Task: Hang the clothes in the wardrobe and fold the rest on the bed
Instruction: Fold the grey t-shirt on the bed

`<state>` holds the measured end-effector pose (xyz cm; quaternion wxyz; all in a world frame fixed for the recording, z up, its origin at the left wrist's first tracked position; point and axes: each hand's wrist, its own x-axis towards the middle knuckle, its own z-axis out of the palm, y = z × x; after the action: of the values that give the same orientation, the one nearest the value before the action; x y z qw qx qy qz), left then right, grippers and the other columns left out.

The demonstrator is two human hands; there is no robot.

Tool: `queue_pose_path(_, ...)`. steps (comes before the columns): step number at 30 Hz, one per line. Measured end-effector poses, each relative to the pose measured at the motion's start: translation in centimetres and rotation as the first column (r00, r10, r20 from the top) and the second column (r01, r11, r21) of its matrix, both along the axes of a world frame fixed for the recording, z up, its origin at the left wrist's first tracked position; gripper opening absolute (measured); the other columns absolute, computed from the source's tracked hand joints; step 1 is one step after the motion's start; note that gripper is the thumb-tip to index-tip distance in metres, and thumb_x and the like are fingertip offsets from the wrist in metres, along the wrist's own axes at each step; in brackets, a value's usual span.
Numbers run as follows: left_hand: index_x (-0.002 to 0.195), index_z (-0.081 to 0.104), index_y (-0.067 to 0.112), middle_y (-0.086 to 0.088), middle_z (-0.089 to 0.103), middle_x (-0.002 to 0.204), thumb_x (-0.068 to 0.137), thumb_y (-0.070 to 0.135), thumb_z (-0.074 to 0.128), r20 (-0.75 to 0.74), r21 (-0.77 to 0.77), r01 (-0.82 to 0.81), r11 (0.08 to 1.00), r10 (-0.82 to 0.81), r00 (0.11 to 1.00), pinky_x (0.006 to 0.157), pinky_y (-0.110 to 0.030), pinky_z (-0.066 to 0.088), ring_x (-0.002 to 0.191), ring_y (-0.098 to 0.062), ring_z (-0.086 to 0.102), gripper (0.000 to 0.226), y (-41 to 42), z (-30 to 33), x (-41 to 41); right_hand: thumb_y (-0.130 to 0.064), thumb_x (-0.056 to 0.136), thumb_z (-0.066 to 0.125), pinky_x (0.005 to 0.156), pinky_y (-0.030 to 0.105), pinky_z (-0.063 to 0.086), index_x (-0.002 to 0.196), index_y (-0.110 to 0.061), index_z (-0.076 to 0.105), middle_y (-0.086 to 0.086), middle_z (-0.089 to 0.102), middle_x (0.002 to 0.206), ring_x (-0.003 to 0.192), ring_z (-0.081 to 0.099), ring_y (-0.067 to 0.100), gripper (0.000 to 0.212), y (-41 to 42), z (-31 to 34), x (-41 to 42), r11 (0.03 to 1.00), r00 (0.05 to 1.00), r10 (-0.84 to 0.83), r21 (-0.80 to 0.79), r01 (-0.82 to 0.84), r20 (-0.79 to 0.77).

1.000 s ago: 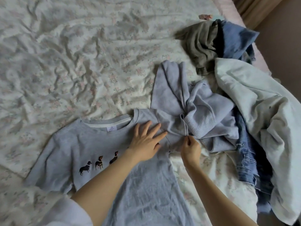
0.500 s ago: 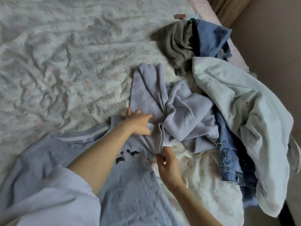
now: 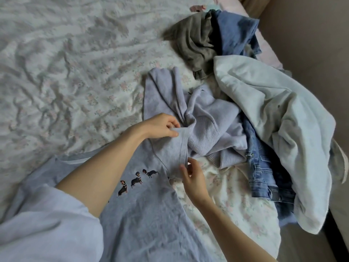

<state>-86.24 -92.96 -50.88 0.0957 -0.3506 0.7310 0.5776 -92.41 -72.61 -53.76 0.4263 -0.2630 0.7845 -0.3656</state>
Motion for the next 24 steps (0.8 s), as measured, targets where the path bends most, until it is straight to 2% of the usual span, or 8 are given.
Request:
queue_pose_path(2, 0.084, 0.063, 0.029, 0.004, 0.066, 0.087, 0.082, 0.019, 0.071, -0.027, -0.115, 0.015, 0.993, -0.018, 0.999, 0.079, -0.023, 0.046, 0.083, -0.01, 0.059, 0.012, 0.2, 0.1, -0.4, -0.015, 0.088, 0.06, 0.062, 0.02, 0.044, 0.098, -0.017, 0.052, -0.005, 0.056, 0.077, 0.066, 0.05, 0.0, 0.012, 0.1, -0.1, 0.3, 0.999, 0.999, 0.033, 0.034, -0.034, 0.029)
queue_pose_path(4, 0.077, 0.063, 0.033, 0.007, 0.066, 0.086, 0.081, 0.024, 0.071, -0.036, -0.249, 0.034, 0.968, -0.044, 0.998, 0.08, -0.025, 0.046, 0.084, -0.007, 0.058, 0.013, 0.5, 0.3, -0.4, -0.006, 0.084, 0.059, 0.053, 0.014, 0.037, 0.08, -0.018, 0.045, -0.007, 0.046, 0.067, 0.056, 0.043, -0.003, 0.019, -0.1, 0.2, 0.4, 0.999, 1.0, 0.021, 0.044, -0.02, -0.02)
queue_pose_path(9, 0.085, 0.064, 0.026, 0.023, 0.055, 0.072, 0.083, 0.024, 0.067, -0.094, -0.521, -0.034, 0.853, -0.018, 0.995, 0.066, -0.023, 0.035, 0.068, 0.0, 0.045, 0.003, 1.8, 0.8, 2.5, 0.0, 0.083, 0.051, 0.053, 0.014, 0.033, 0.065, -0.018, 0.034, -0.002, 0.041, 0.067, 0.057, 0.036, 0.006, 0.03, 0.1, 0.4, 0.9, 0.999, 0.976, -0.026, 0.022, 0.032, -0.214)
queue_pose_path(12, 0.081, 0.057, 0.027, 0.022, 0.059, 0.059, 0.089, 0.014, 0.062, -0.11, -0.321, -0.158, 0.934, 0.129, 0.985, 0.06, -0.017, 0.04, 0.055, 0.004, 0.055, 0.016, 3.1, 0.8, 5.2, 0.004, 0.084, 0.049, 0.061, 0.007, 0.033, 0.068, -0.019, 0.039, 0.005, 0.044, 0.082, 0.067, 0.039, 0.004, 0.03, 0.1, 0.2, 1.6, 1.0, 0.962, -0.024, -0.003, 0.024, -0.27)
queue_pose_path(15, 0.083, 0.059, 0.025, 0.005, 0.067, 0.082, 0.088, 0.0, 0.056, -0.109, -0.106, -0.294, 0.95, 0.283, 0.953, 0.076, -0.033, 0.052, 0.08, -0.008, 0.066, 0.026, 4.4, 0.8, 6.9, 0.009, 0.083, 0.048, 0.07, 0.001, 0.032, 0.091, -0.009, 0.058, 0.005, 0.042, 0.092, 0.077, 0.042, -0.001, 0.021, 0.2, 0.1, 2.2, 0.997, 0.93, -0.007, -0.08, -0.024, -0.368)
queue_pose_path(18, 0.093, 0.068, 0.011, -0.008, 0.069, 0.095, 0.089, 0.002, 0.055, -0.135, 0.043, -0.459, 0.888, 0.46, 0.878, 0.09, -0.034, 0.05, 0.095, -0.021, 0.064, 0.017, 5.8, 1.1, 8.1, 0.011, 0.08, 0.052, 0.074, 0.009, 0.037, 0.113, -0.004, 0.063, 0.005, 0.044, 0.093, 0.077, 0.047, 0.012, 0.038, 1.0, -0.3, 2.3, 0.959, 0.83, 0.154, -0.12, -0.255, -0.536)
queue_pose_path(21, 0.074, 0.067, 0.012, 0.003, 0.067, 0.069, 0.092, 0.018, 0.057, -0.139, 0.028, -0.62, 0.784, 0.617, 0.774, 0.068, -0.016, 0.045, 0.067, -0.006, 0.061, 0.022, 8.0, 0.7, 9.8, 0.003, 0.081, 0.05, 0.061, 0.031, 0.05, 0.113, -0.005, 0.066, 0.014, 0.054, 0.089, 0.073, 0.055, 0.028, 0.037, 2.2, -0.5, 2.3, 0.876, 0.701, 0.309, -0.095, -0.473, -0.643)
queue_pose_path(24, 0.07, 0.058, 0.001, 0.007, 0.052, 0.053, 0.088, 0.026, 0.064, -0.027, -0.116, -0.71, 0.694, 0.713, 0.701, 0.048, -0.013, 0.034, 0.05, -0.003, 0.047, 0.032, 9.8, -0.9, 11.2, 0.0, 0.081, 0.057, 0.066, 0.031, 0.051, 0.11, -0.007, 0.069, 0.012, 0.061, 0.094, 0.076, 0.058, 0.028, 0.032, 3.4, -0.7, 2.7, 0.775, 0.569, 0.422, -0.044, -0.63, -0.706)
